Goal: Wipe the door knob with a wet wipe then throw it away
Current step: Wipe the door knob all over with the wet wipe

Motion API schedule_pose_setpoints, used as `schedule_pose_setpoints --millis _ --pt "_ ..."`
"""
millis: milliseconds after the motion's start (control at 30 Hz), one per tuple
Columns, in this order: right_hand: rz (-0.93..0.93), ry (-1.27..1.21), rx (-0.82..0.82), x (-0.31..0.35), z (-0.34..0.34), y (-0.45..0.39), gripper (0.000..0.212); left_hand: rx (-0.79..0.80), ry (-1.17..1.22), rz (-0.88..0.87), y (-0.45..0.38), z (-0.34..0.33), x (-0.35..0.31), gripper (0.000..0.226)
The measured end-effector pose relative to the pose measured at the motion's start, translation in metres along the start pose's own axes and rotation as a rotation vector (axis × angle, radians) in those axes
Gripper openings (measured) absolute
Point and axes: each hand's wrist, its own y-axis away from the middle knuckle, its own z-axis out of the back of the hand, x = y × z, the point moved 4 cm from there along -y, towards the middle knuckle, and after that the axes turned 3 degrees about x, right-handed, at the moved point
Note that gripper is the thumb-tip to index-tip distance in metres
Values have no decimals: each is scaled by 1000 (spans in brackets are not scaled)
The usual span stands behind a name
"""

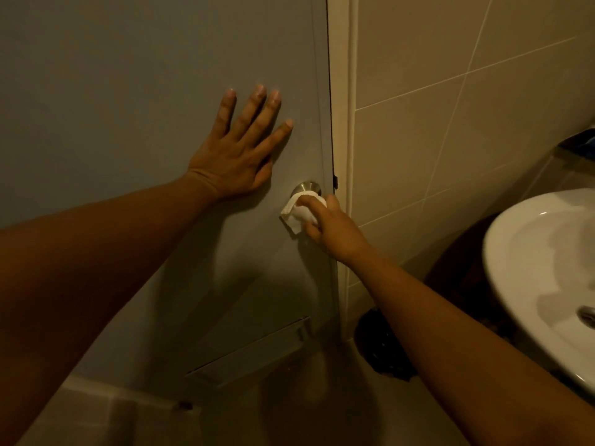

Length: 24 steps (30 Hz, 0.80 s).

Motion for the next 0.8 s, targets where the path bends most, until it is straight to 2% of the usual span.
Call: schedule_pose_setpoints --millis 133,267,400,533,667,733,800 --pt "80 250 -13 3 1 3 49 34 9 13 0 3 0 66" --pt "11 148 58 -2 5 6 55 67 58 44 1 6 1 65" --pt "90 184 139 -10 14 17 67 139 170 121 1 14 -7 60" --pt "170 215 146 -20 28 21 78 103 381 359 4 25 -27 48" --pt "142 -25 122 -28 42 23 74 99 662 715 15 31 -77 35" --pt "113 -122 110 -34 47 23 70 127 879 870 17 28 -101 31" --pt "73 -128 102 -42 53 23 68 183 988 955 18 22 -121 32"
